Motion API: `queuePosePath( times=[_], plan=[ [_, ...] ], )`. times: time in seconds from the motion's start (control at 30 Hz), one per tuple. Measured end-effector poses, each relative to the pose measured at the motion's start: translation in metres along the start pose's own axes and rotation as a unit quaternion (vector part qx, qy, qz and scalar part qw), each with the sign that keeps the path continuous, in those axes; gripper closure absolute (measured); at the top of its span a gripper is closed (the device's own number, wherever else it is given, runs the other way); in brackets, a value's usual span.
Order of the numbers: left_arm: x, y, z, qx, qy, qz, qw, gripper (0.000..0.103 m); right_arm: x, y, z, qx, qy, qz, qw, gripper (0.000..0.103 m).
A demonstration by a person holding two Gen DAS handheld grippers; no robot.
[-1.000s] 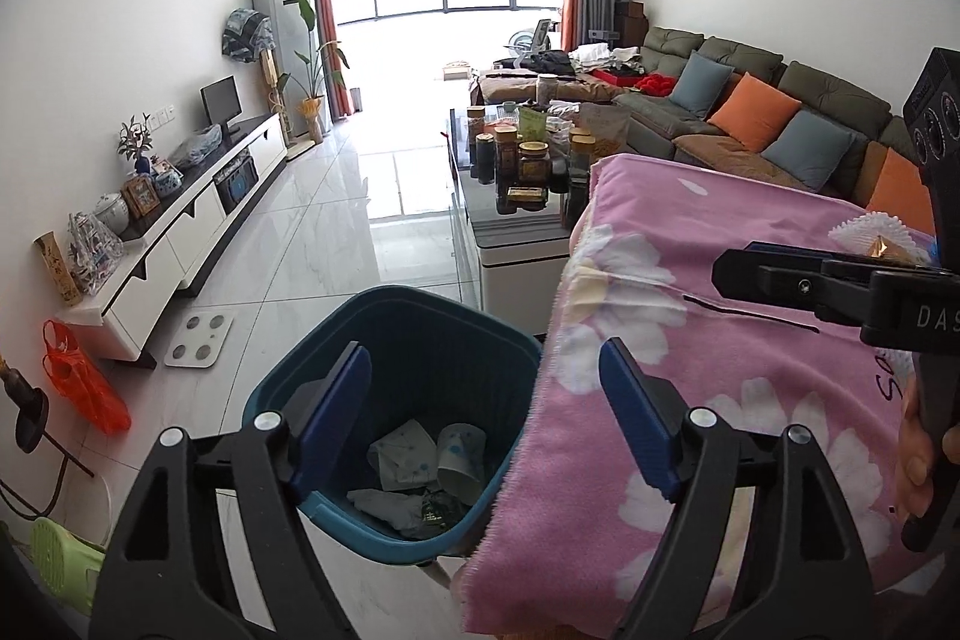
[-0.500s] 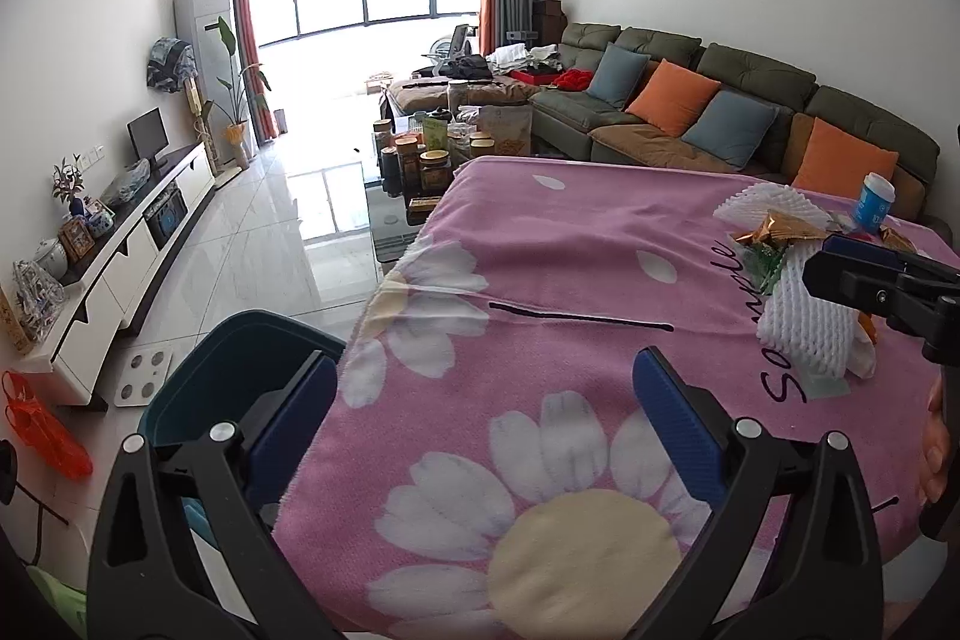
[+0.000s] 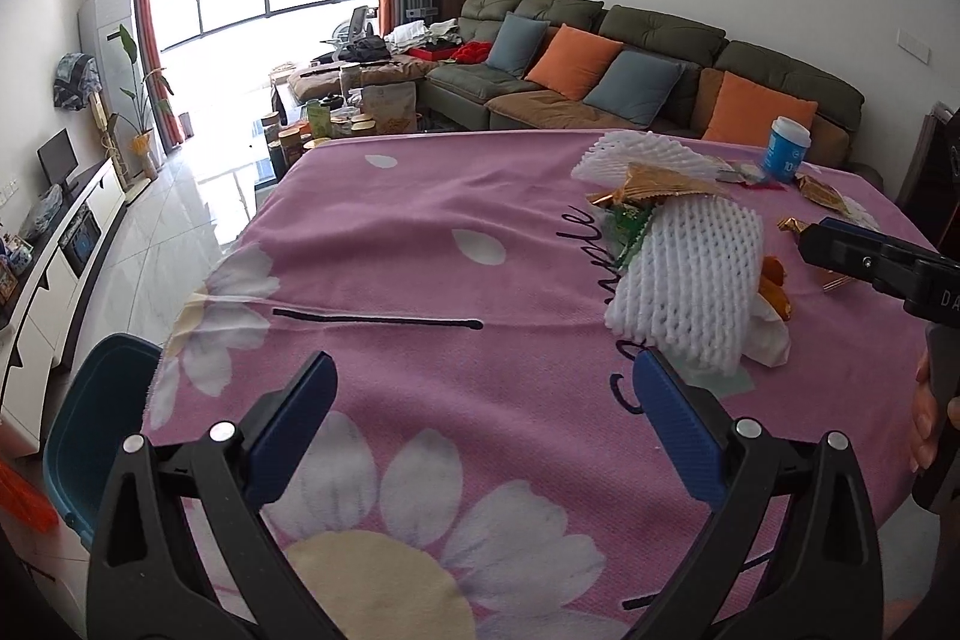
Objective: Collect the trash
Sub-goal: 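Move both open tools back over the table, then grasp the white foam net with the left tool while the right tool grasps the gold wrapper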
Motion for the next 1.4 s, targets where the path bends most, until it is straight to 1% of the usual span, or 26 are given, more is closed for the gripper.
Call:
queuePosePath(
  times=[0.1,0.23,0.37,0.47,0.53,0.57,0.63,0.67,0.73,0.77,0.8,0.83,0.87,0.9,0.93,0.97,1.0,1.03,1.07,1.1,1.17,1.2,1.27,1.4],
  plan=[
    [0.014,0.007,0.003,-0.006,0.004,-0.025,0.9997,0.006,0.016,-0.005,-0.001,0.004,0.009,-0.012,1.0,0.024],
    [0.036,0.02,0.006,-0.014,0.021,-0.045,0.9986,0.006,0.031,-0.012,0.0,0.012,0.015,-0.029,0.999,0.024],
    [0.061,0.027,0.007,-0.018,0.05,-0.07,0.9962,0.006,0.051,-0.019,0.002,0.018,0.022,-0.059,0.998,0.024],
    [0.079,0.032,0.006,-0.02,0.075,-0.08,0.9938,0.006,0.071,-0.021,0.001,0.013,0.034,-0.088,0.995,0.024],
    [0.089,0.038,0.006,-0.024,0.083,-0.083,0.9928,0.007,0.084,-0.022,-0.002,0.007,0.048,-0.105,0.993,0.024],
    [0.091,0.041,0.006,-0.027,0.086,-0.084,0.9924,0.008,0.092,-0.022,-0.003,0.002,0.054,-0.111,0.992,0.024],
    [0.095,0.046,0.006,-0.036,0.087,-0.088,0.9917,0.015,0.105,-0.021,-0.006,-0.005,0.066,-0.125,0.99,0.024],
    [0.095,0.049,0.007,-0.04,0.086,-0.089,0.9915,0.017,0.11,-0.02,-0.008,-0.01,0.072,-0.125,0.989,0.024],
    [0.094,0.051,0.006,-0.046,0.086,-0.091,0.9911,0.025,0.117,-0.019,-0.01,-0.019,0.083,-0.125,0.989,0.024],
    [0.093,0.053,0.006,-0.049,0.086,-0.091,0.9909,0.026,0.119,-0.018,-0.011,-0.021,0.086,-0.122,0.989,0.024],
    [0.093,0.054,0.006,-0.052,0.085,-0.093,0.9906,0.03,0.12,-0.017,-0.012,-0.023,0.089,-0.12,0.989,0.024],
    [0.093,0.056,0.007,-0.054,0.085,-0.096,0.9903,0.036,0.12,-0.017,-0.012,-0.025,0.091,-0.119,0.988,0.024],
    [0.093,0.057,0.007,-0.055,0.086,-0.097,0.99,0.038,0.12,-0.016,-0.013,-0.029,0.091,-0.117,0.989,0.026],
    [0.094,0.058,0.007,-0.058,0.086,-0.099,0.9897,0.043,0.119,-0.015,-0.014,-0.031,0.09,-0.113,0.989,0.028],
    [0.094,0.058,0.006,-0.059,0.085,-0.103,0.9893,0.05,0.118,-0.015,-0.014,-0.034,0.089,-0.111,0.989,0.034],
    [0.093,0.058,0.005,-0.062,0.085,-0.106,0.9888,0.053,0.118,-0.014,-0.014,-0.035,0.088,-0.109,0.989,0.04],
    [0.093,0.058,0.004,-0.063,0.085,-0.108,0.9885,0.059,0.117,-0.013,-0.014,-0.036,0.088,-0.108,0.99,0.043],
    [0.094,0.058,0.004,-0.063,0.086,-0.11,0.9882,0.064,0.116,-0.013,-0.014,-0.037,0.088,-0.105,0.99,0.049],
    [0.095,0.058,0.003,-0.062,0.087,-0.112,0.9879,0.066,0.117,-0.013,-0.015,-0.038,0.09,-0.104,0.99,0.054],
    [0.095,0.058,0.003,-0.062,0.088,-0.114,0.9877,0.074,0.117,-0.014,-0.015,-0.038,0.091,-0.103,0.99,0.057],
    [0.096,0.057,0.002,-0.06,0.089,-0.117,0.9873,0.08,0.116,-0.014,-0.015,-0.037,0.091,-0.099,0.99,0.063],
    [0.097,0.056,0.002,-0.057,0.091,-0.117,0.9873,0.086,0.115,-0.014,-0.015,-0.036,0.09,-0.098,0.99,0.065],
    [0.098,0.053,0.001,-0.052,0.096,-0.115,0.9873,0.089,0.113,-0.015,-0.015,-0.035,0.086,-0.095,0.991,0.077],
    [0.099,0.043,0.001,-0.041,0.101,-0.113,0.9876,0.09,0.11,-0.017,-0.012,-0.03,0.081,-0.089,0.992,0.085]
  ],
)
Point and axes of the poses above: each gripper's, at about its wrist camera, not at the fingertips, and y roughly the way its jaws point, x to its right, z to its top, the point moved 5 cm from there along y, roughly the way its jaws point, and after that the axes turned 5 degrees about x, right-handed, at the moved point
